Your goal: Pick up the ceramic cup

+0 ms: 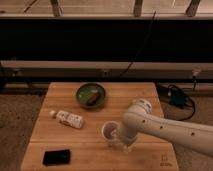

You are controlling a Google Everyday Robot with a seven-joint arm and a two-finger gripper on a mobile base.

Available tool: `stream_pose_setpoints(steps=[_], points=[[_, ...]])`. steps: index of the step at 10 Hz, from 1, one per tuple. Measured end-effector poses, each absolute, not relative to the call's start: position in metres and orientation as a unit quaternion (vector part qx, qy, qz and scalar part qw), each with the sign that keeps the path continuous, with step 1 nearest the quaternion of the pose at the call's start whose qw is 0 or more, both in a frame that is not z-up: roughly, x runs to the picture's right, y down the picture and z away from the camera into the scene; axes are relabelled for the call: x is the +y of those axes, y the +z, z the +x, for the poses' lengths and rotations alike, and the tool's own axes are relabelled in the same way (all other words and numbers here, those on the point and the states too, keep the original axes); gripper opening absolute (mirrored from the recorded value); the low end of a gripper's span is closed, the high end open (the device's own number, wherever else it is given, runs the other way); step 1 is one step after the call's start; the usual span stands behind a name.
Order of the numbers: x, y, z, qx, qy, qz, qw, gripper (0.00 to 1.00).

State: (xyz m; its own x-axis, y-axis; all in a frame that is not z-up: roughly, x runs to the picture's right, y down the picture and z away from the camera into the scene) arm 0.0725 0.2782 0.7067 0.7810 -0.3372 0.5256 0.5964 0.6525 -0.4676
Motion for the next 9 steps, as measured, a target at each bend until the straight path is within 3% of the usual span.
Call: stream_pose_setpoints(steps=[3,6,9], points=[[0.281,0.712,0.072,-0.201,-0.263,-0.32,0.888,0.27],[0.268,0.703,0.074,-0.208,-0.274,-0.316,0.884,0.02],[0.252,0.701,0.076,-0.216,-0.279,-0.308,0.883,0.01]])
